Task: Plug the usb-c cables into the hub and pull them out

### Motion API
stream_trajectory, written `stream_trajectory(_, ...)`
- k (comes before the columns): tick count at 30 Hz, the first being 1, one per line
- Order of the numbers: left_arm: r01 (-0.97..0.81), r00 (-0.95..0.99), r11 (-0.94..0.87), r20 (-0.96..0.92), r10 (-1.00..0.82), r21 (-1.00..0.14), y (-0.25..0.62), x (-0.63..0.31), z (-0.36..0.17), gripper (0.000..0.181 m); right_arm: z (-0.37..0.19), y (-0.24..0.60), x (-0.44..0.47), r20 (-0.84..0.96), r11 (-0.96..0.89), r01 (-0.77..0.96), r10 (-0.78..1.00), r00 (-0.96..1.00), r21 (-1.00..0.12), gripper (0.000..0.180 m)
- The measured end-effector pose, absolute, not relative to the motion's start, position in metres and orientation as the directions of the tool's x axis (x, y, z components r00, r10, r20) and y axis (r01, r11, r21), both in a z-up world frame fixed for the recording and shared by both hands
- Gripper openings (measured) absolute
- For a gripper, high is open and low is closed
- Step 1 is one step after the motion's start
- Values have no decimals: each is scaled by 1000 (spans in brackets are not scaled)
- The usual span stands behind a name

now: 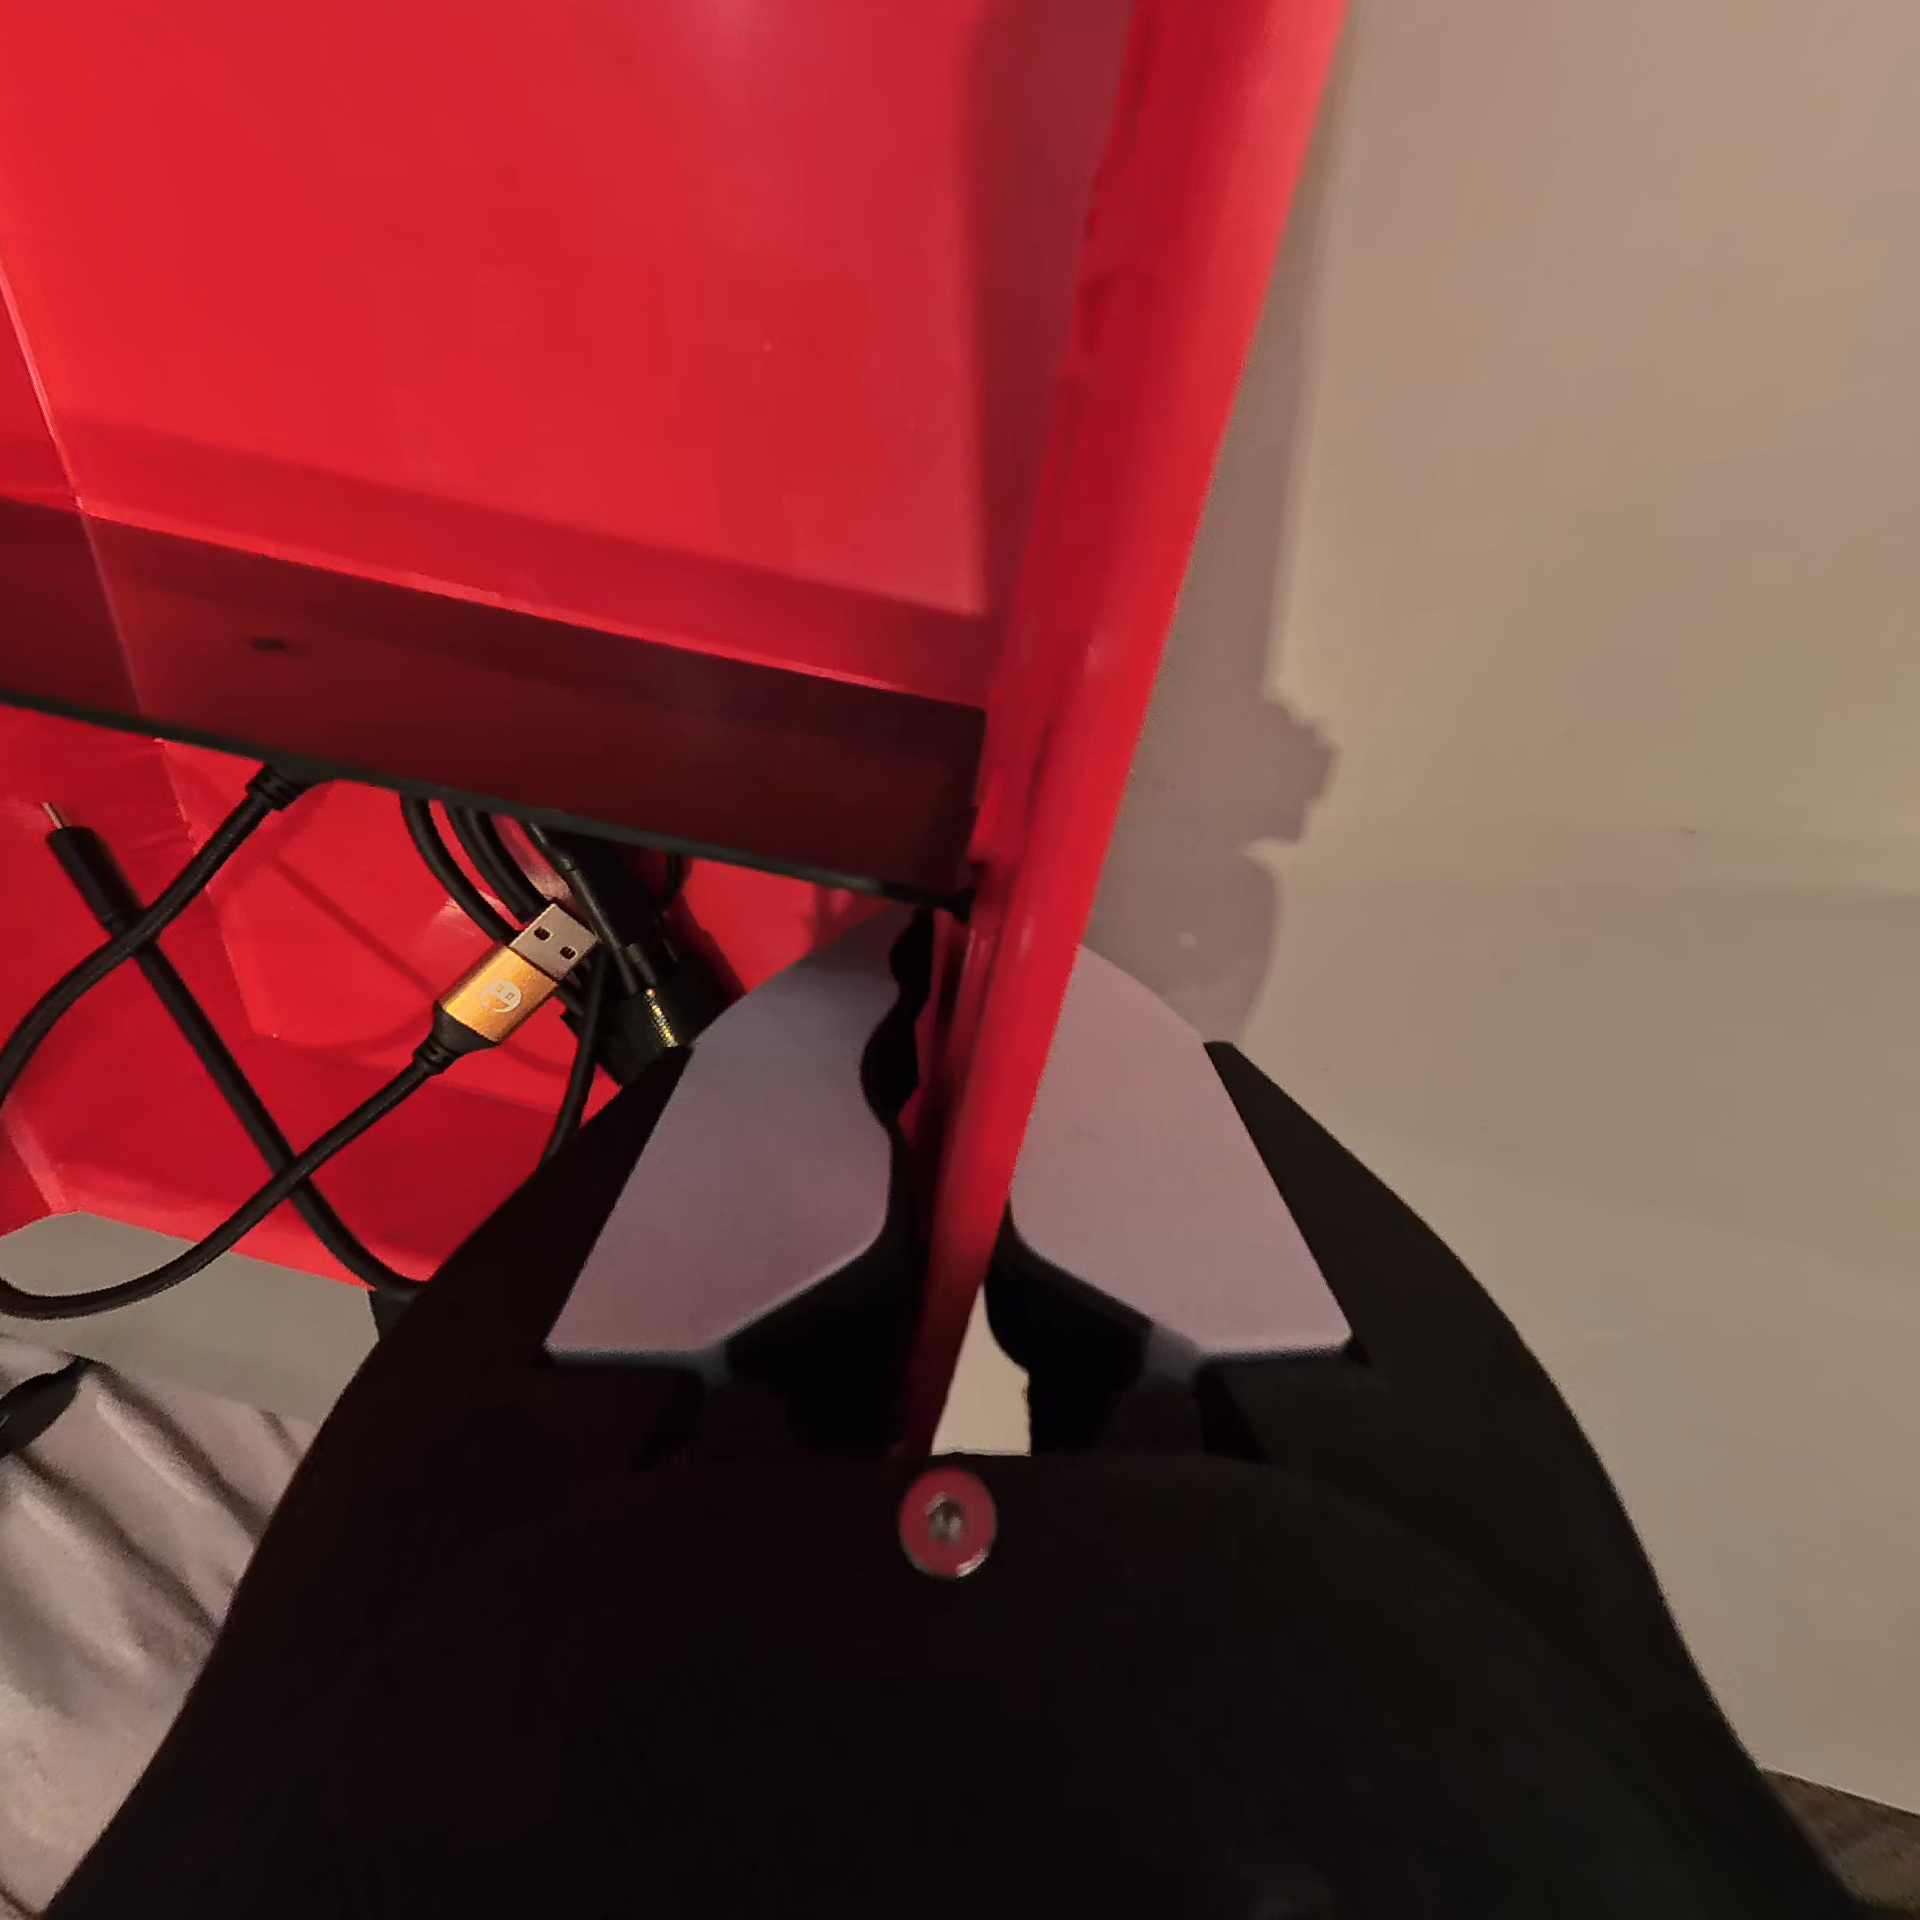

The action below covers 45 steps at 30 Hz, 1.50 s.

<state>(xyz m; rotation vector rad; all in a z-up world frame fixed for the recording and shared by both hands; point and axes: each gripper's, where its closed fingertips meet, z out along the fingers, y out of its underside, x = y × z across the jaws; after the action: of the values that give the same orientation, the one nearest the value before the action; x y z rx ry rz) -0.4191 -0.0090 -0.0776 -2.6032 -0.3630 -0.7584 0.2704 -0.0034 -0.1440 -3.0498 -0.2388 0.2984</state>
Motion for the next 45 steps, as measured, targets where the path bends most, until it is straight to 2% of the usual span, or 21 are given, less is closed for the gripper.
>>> stream_trajectory(1, 366, 809, -875, 573, 130, -318, -8, -420, -74, 15, -144, -3, 270, -193, -986, 141, 156, 969, -88, 11)
stream_trajectory(4, 424, 795, -827, 590, 143, -370, -10, -428, -56, 20, -144, -6, 271, -199, -987, 131, 147, 969, -91, 27)
stream_trajectory(7, 436, 829, -762, 543, 133, -479, -18, -439, -27, 20, -139, -7, 271, -219, -980, 126, 158, 963, -152, 31)
stream_trajectory(10, 409, 863, -672, 501, 65, -618, -21, -435, 15, 20, -120, 0, 278, -195, -957, 90, 148, 970, -275, 39)
stream_trajectory(13, 346, 896, -554, 442, -46, -757, -16, -417, 60, 24, -78, 11, 293, -99, -891, 68, 126, 987, -449, 45)
stream_trajectory(15, 299, 912, -437, 388, -130, -848, -9, -401, 94, 29, -28, 23, 296, -14, -778, 86, 121, 993, -622, 48)
stream_trajectory(17, 231, 928, -266, 294, -229, -936, -5, -381, 134, 29, 35, 37, 285, 76, -572, 140, 134, 988, -808, 48)
stream_trajectory(18, 197, 938, -172, 237, -253, -965, -7, -371, 153, 29, 67, 41, 281, 133, -454, 170, 111, 985, -875, 49)
stream_trajectory(20, 152, 957, -22, 153, -245, -988, -14, -353, 180, 29, 112, 44, 275, 254, -264, 258, 51, 966, -929, 50)
stream_trajectory(22, 134, 973, 86, 115, -201, -987, -20, -338, 197, 21, 112, 42, 276, 377, -224, 378, 47, 925, -898, 45)
stream_trajectory(24, 109, 979, 81, 93, -179, -991, -22, -327, 199, 22, 67, 39, 281, 368, -405, 389, 133, 920, -827, 44)
stream_trajectory(26, 106, 974, -9, 105, -198, -994, -17, -317, 187, 38, 18, 38, 289, 297, -557, 334, 159, 942, -761, 37)
stream_trajectory(27, 111, 969, -81, 126, -214, -990, -13, -314, 175, 50, -3, 42, 286, 252, -590, 331, 215, 943, -736, 34)
stream_trajectory(29, 133, 960, -253, 189, -209, -958, -3, -314, 145, 59, -41, 50, 289, 124, -714, 252, 228, 966, -653, 34)
stream_trajectory(33, 93, 981, -480, 162, -106, -872, 19, -328, 95, 57, -82, 69, 278, -238, -849, -16, 130, 962, -528, 30)
stream_trajectory(35, 42, 990, -597, 115, -85, -801, 25, -327, 68, 61, -95, 71, 278, -304, -884, -73, 81, 949, -463, 25)
stream_trajectory(37, -13, 990, -689, 85, -108, -725, 31, -318, 45, 64, -101, 72, 278, -313, -890, -65, 89, 945, -451, 11)
stream_trajectory(45, -152, 988, -845, -72, -134, -513, 70, -293, -26, 68, -101, 77, 295, -177, -871, -7, 92, 980, -490, 6)
